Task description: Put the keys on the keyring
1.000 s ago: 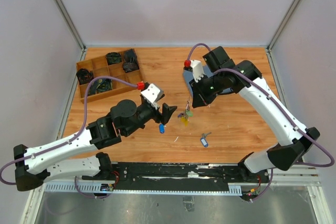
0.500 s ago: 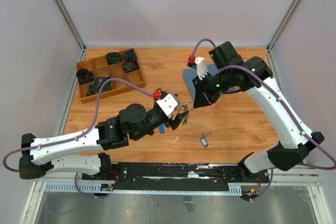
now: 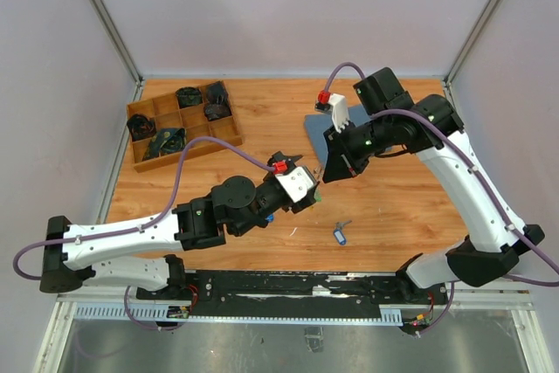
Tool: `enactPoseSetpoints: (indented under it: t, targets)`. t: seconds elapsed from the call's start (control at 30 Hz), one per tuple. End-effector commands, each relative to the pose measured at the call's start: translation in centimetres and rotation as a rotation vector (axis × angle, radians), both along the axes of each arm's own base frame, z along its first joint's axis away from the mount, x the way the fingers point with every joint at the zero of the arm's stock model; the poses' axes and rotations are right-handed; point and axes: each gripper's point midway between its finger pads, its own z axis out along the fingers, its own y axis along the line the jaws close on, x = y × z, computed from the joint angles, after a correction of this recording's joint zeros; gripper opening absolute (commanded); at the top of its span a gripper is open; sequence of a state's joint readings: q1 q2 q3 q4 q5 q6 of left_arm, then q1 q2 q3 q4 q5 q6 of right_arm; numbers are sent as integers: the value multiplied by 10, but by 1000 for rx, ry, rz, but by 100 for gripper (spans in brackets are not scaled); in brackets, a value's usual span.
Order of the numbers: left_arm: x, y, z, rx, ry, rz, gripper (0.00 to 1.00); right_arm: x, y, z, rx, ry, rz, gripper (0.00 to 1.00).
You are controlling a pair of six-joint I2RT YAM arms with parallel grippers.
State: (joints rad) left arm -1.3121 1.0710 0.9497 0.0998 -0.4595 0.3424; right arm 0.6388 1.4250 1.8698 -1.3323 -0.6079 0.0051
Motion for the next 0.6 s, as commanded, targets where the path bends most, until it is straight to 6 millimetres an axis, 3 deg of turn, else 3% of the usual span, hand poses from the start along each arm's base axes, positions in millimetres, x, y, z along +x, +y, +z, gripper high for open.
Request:
enactPoseSetpoints:
  t: [0.0,0.33,0.57]
  targets:
    - [4,-4,36,-55,-93,25,68,-13,-4,17,54,-1,3,1]
    - [5,-14,18,98,-212,63,56,-18,-5,16,63,9,13,1]
    - [2,-18,20,147,-286,73,46,-19,-5,12,59,21,16,1]
